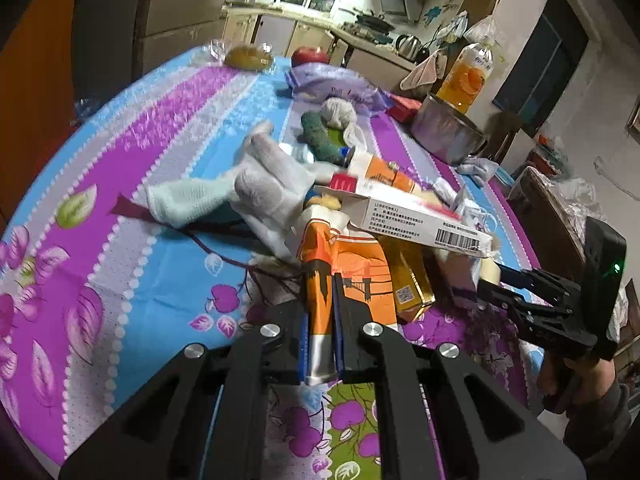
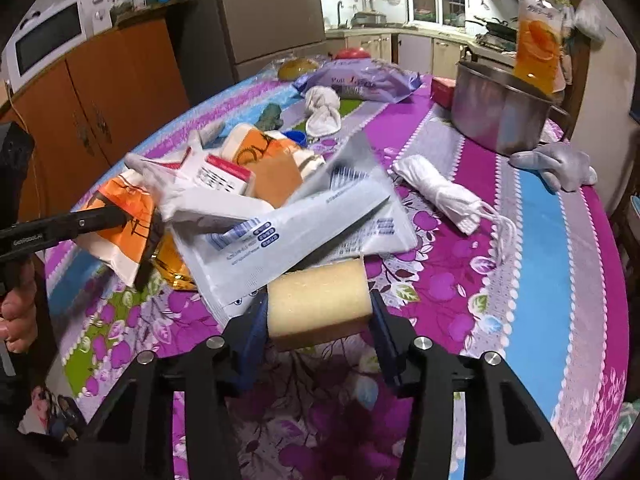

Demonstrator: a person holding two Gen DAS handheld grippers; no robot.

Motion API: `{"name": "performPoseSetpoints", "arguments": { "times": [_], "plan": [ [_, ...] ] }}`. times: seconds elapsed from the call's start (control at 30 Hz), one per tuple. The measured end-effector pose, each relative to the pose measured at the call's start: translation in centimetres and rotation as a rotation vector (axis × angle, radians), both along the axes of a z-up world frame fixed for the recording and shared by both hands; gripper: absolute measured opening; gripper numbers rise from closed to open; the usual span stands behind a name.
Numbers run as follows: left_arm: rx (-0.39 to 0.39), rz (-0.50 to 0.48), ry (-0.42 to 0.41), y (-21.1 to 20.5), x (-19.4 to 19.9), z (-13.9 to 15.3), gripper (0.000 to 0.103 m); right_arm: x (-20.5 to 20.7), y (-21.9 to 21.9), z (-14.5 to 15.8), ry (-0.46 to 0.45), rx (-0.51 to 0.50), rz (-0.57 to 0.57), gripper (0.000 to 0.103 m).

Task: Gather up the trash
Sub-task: 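Grasp the orange wrapper with the left tool while the right tool grasps the yellow sponge, then carry both items over the green basin and open both tools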

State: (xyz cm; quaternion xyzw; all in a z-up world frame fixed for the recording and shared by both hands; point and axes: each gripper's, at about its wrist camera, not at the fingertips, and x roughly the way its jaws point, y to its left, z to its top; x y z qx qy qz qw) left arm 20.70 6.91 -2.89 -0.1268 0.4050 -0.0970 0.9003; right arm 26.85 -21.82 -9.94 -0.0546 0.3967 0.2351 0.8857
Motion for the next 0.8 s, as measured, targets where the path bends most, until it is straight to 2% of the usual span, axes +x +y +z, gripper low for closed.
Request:
{"name": "performPoseSetpoints", "arguments": {
  "times": [0.07, 0.3, 0.43, 0.6, 0.8],
  "plan": [
    [0.028, 0.017, -0.040, -0.1, -0.6, 0.9, 0.008, -1.4, -0.1, 0.9, -0.042, 0.013, -0.012, 0.048],
    [0.136, 0.087, -0.195, -0.9, -3.0, 4.1, 0.008, -7.2, 0.7, 4.3, -0.279, 0.022, -0.143, 0.048],
    [0.214, 0.136, -0.303, -1.8, -4.8, 6.0, 0.008, -9.1, 1.0, 6.0, -0.383, 0.027, -0.213, 0.048],
    [0.265, 0.157, -0.399, -3.1, -6.5, 7.4, 0.008, -11.2, 1.2, 8.3, -0.512, 0.025, -0.293, 0.048],
    [0.296, 0.149, -0.468, -4.9, -7.8, 8.2, 0.008, -13.3, 2.2, 10.5, -0.589, 0.026, -0.307, 0.049]
  ]
}}
